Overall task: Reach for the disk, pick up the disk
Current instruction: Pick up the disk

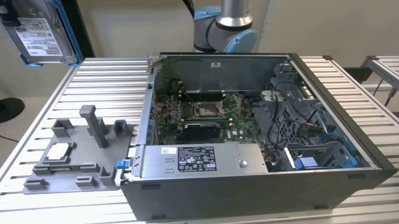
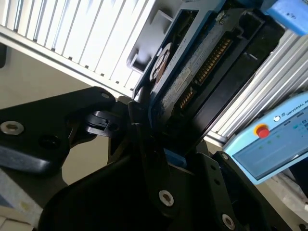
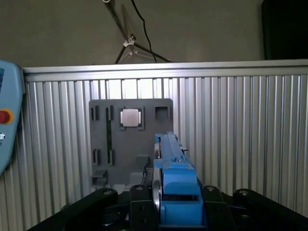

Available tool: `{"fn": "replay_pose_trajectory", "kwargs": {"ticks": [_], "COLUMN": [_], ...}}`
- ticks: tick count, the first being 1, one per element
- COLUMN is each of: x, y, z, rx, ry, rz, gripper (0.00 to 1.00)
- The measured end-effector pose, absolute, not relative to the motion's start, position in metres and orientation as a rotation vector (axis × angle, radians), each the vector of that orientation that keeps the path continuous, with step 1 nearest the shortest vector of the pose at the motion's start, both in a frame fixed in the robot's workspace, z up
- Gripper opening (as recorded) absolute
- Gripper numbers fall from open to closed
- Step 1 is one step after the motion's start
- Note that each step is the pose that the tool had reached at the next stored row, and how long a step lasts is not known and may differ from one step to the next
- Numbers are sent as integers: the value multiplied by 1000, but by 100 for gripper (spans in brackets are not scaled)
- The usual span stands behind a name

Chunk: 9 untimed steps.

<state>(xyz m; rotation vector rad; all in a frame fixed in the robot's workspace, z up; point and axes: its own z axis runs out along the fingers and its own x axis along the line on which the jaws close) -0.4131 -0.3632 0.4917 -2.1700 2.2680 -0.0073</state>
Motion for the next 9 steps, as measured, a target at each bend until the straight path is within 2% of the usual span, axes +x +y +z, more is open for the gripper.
{"fn": "replay_pose_trajectory", "kwargs": {"ticks": [9], "x": [-394], "y": [-363], "z": [492], "rx": [-2170], "ry": [2268], "rz": [-7], "gripper": [0]}}
